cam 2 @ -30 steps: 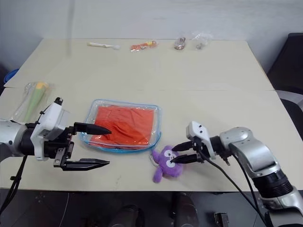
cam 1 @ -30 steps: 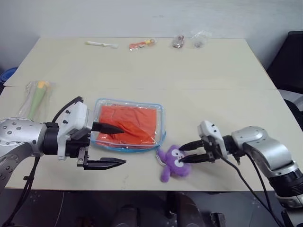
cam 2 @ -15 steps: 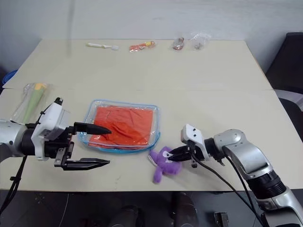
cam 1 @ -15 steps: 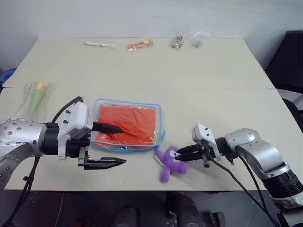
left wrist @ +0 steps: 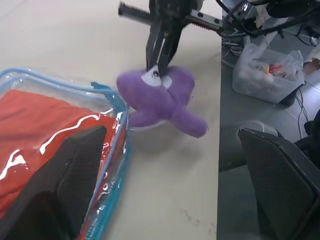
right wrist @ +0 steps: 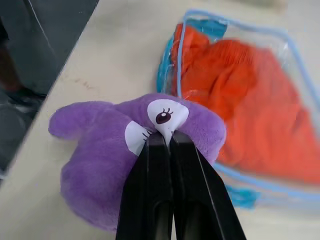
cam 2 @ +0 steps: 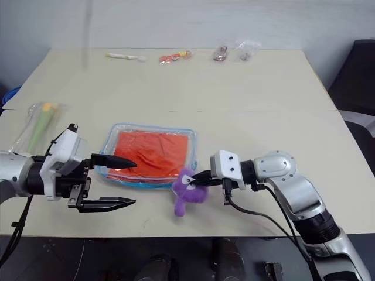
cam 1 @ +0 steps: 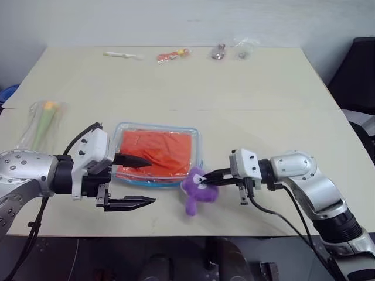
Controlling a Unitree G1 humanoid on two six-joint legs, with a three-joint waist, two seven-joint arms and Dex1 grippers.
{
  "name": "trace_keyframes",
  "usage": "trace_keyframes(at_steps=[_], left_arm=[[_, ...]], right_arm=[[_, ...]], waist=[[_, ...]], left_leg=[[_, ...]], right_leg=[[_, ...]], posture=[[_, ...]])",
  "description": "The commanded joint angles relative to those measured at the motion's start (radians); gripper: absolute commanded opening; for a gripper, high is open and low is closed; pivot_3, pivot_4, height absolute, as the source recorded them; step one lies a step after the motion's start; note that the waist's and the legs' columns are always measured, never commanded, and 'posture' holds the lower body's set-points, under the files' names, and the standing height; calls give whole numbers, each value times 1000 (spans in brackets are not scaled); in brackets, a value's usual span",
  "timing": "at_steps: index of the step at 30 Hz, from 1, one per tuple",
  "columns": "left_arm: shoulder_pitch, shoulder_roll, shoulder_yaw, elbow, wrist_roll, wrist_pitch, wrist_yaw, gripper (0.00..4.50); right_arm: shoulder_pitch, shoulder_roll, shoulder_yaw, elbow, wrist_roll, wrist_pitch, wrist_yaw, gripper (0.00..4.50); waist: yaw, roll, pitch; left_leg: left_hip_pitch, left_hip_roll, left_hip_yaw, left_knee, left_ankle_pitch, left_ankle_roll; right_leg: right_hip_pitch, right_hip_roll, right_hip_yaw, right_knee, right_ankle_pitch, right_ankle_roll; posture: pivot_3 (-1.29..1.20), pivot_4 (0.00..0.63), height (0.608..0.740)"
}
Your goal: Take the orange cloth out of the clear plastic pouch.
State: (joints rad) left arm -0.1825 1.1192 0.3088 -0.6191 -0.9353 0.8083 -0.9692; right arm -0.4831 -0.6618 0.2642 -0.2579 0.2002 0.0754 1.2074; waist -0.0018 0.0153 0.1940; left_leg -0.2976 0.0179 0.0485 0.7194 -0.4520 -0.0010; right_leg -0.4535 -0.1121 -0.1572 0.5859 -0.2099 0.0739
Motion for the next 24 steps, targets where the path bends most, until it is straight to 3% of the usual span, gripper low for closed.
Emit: trace_keyframes(at_steps=[1, 12, 18, 24], left_arm=[[1, 2, 37, -24, -2, -8, 6, 4500], [33, 0, 55, -37, 5, -17, 13, 4500], [8, -1, 30, -20, 18, -32, 5, 4500], [-3, 1, 21, -9, 29, -37, -11, 4500]], right_arm=[[-18, -7, 30, 32, -93, -164, 0, 7], [-23, -90, -37, 102, -115, -185, -11, 7], [-15, -128, -101, 56, -71, -109, -19, 7], [-16, -97, -133, 8, 7, -111, -29, 7]], waist=[[0, 0, 0], [-1, 0, 0], [-2, 0, 0], [-2, 0, 0]], left_leg=[[0, 0, 0, 0, 0, 0], [0, 0, 0, 0, 0, 0], [0, 1, 0, 0, 0, 0], [0, 0, 0, 0, 0, 0]], right_leg=[[0, 0, 0, 0, 0, 0], [0, 0, 0, 0, 0, 0], [0, 0, 0, 0, 0, 0], [0, 0, 0, 0, 0, 0]], posture=[[0, 150, 740], [0, 150, 740], [0, 150, 740], [0, 150, 740]])
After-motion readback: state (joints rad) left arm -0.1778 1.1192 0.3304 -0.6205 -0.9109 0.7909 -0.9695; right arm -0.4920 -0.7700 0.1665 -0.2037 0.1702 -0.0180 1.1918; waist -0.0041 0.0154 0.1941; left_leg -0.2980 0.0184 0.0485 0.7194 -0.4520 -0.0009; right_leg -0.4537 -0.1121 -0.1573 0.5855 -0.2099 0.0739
